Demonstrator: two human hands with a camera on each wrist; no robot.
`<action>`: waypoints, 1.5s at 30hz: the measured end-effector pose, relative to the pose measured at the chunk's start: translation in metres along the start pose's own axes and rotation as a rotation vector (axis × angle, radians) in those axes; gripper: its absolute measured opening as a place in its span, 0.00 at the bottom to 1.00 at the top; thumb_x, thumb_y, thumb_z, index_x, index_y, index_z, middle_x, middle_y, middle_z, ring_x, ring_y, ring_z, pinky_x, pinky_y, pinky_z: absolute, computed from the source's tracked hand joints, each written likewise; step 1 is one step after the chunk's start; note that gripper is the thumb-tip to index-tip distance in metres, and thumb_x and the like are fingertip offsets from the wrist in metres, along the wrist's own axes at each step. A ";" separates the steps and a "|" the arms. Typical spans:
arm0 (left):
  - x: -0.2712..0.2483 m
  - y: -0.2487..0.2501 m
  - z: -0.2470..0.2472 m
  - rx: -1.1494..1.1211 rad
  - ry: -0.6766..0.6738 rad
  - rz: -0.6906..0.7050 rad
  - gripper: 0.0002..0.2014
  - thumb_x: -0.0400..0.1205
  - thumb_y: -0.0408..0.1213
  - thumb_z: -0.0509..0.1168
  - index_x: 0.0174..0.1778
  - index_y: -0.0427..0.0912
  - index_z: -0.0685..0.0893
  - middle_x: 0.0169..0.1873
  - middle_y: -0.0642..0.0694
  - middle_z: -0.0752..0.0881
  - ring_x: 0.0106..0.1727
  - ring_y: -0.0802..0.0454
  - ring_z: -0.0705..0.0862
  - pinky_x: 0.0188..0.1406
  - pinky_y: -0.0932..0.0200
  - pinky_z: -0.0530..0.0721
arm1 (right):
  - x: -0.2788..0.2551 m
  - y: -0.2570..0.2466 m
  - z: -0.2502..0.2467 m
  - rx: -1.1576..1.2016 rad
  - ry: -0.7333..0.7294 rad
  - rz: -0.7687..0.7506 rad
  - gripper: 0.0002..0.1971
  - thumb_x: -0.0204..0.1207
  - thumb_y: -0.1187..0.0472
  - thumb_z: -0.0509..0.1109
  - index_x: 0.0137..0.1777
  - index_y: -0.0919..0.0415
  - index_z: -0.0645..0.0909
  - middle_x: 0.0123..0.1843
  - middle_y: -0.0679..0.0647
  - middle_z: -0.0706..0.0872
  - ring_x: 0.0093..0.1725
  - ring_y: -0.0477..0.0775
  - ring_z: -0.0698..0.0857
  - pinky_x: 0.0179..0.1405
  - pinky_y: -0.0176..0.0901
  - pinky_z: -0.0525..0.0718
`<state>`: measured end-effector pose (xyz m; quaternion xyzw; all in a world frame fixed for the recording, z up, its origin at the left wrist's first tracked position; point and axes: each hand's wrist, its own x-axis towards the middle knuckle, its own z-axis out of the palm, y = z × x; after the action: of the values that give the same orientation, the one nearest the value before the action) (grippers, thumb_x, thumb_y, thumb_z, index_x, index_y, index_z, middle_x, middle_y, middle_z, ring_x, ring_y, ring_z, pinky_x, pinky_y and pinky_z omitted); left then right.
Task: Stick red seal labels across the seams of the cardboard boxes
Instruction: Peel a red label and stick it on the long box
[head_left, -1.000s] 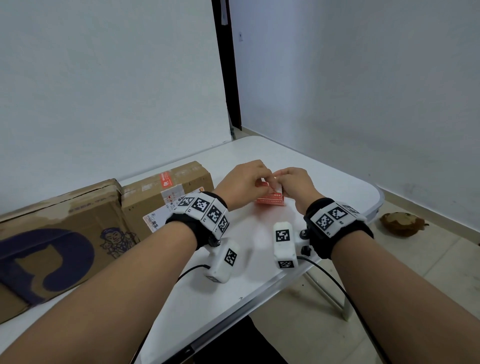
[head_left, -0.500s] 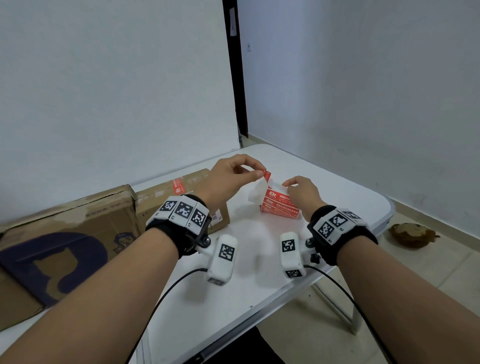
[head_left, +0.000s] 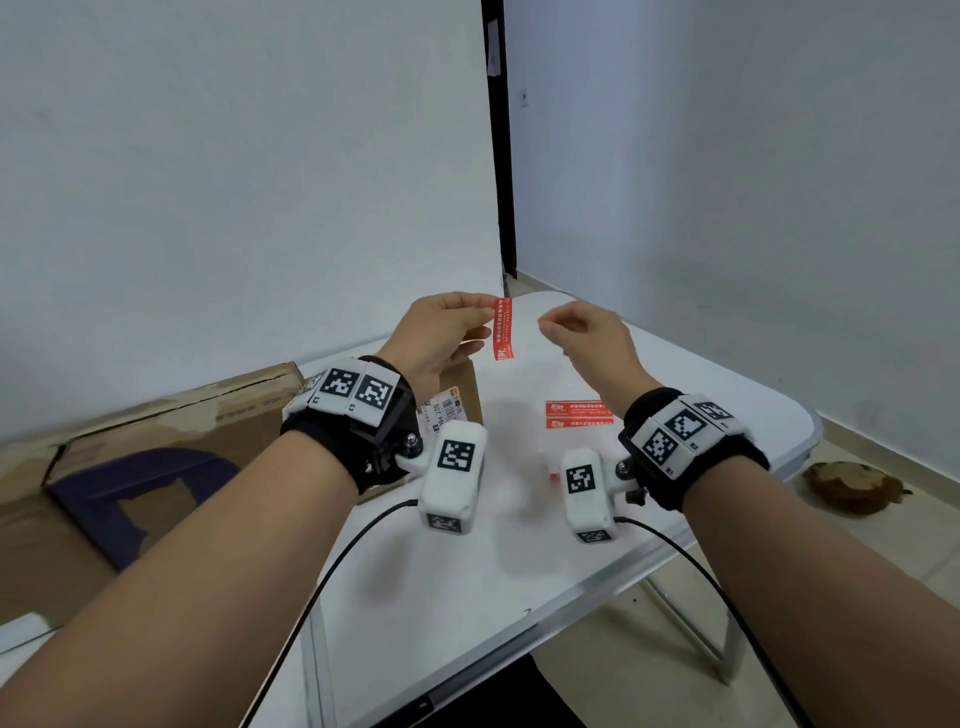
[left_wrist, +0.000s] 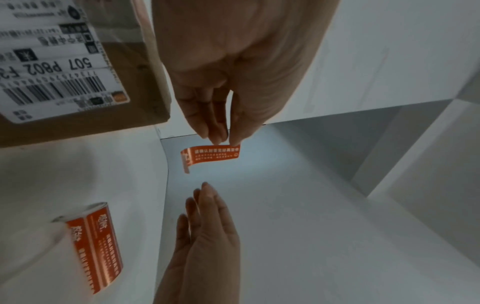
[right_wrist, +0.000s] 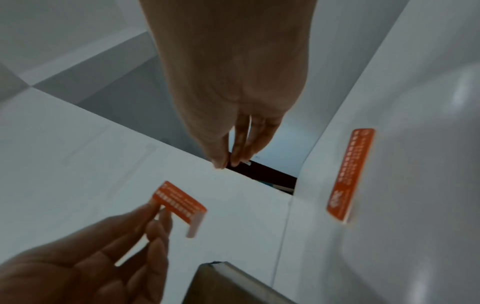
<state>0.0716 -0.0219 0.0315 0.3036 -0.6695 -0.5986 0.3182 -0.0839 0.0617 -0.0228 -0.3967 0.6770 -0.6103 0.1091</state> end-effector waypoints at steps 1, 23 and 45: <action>-0.001 0.002 -0.004 -0.014 0.012 -0.014 0.10 0.80 0.30 0.65 0.55 0.39 0.88 0.39 0.50 0.87 0.39 0.58 0.82 0.46 0.63 0.83 | 0.000 -0.008 0.005 0.043 -0.041 -0.018 0.03 0.76 0.60 0.72 0.47 0.57 0.86 0.45 0.50 0.89 0.43 0.45 0.85 0.43 0.35 0.80; -0.027 0.008 -0.100 0.049 0.188 0.005 0.11 0.80 0.27 0.63 0.53 0.38 0.88 0.44 0.47 0.87 0.40 0.57 0.82 0.42 0.65 0.83 | -0.008 -0.068 0.102 0.101 -0.361 -0.117 0.03 0.75 0.63 0.74 0.45 0.63 0.87 0.36 0.50 0.88 0.33 0.43 0.85 0.34 0.32 0.83; -0.111 -0.023 -0.244 1.151 0.421 0.102 0.12 0.82 0.41 0.63 0.57 0.45 0.89 0.54 0.43 0.91 0.58 0.43 0.86 0.59 0.56 0.80 | -0.024 -0.125 0.209 0.392 -0.608 0.120 0.05 0.80 0.63 0.68 0.48 0.65 0.84 0.39 0.54 0.85 0.35 0.46 0.83 0.39 0.34 0.84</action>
<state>0.3327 -0.0854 0.0209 0.5061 -0.8218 -0.0522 0.2566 0.1149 -0.0698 0.0351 -0.4910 0.5060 -0.5752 0.4148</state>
